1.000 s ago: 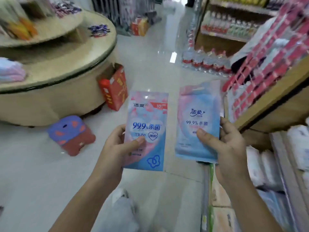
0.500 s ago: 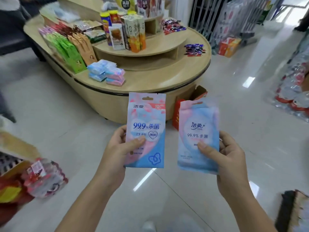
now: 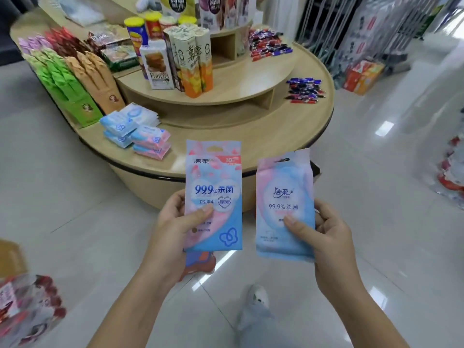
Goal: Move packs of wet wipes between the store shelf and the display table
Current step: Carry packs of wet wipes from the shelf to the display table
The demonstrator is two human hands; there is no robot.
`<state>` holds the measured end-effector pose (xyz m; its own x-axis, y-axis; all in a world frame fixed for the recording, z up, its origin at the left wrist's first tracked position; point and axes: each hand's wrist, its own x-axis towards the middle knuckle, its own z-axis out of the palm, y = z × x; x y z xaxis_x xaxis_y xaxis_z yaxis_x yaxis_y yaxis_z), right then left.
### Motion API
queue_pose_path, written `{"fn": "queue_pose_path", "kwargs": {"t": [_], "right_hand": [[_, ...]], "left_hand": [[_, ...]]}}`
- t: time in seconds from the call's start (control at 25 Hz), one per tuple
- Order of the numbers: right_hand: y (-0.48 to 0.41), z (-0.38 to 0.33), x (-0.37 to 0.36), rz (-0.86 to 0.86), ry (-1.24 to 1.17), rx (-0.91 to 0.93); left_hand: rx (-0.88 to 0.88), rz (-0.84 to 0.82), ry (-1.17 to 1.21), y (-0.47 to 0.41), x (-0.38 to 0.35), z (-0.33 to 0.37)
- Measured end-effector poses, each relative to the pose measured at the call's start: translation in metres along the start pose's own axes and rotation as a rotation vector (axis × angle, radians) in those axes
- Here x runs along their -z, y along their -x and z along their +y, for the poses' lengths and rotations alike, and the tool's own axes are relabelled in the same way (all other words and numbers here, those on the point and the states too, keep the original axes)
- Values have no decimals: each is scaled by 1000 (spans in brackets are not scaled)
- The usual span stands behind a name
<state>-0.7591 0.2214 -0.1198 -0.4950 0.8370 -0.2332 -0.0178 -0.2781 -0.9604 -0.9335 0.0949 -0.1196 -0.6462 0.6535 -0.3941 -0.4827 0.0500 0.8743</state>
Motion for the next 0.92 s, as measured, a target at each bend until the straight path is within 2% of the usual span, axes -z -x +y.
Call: {"fn": "queue_pose_path", "kwargs": {"t": [0.16,0.36,0.6,0.92], "right_hand": [[-117,-36,-7,-51,68,-4],[-225,-35,-38,-134,137,-96],[-349,1,-94,-156,145,-231],[-464,107,-161,-160,231,-450]], "left_hand": [[107,81,63,-75,-34,5],[105,219,117,-165,-33,14],[151,285,94,-315,12,26],[260,305,-159,-465,78,-9]]}}
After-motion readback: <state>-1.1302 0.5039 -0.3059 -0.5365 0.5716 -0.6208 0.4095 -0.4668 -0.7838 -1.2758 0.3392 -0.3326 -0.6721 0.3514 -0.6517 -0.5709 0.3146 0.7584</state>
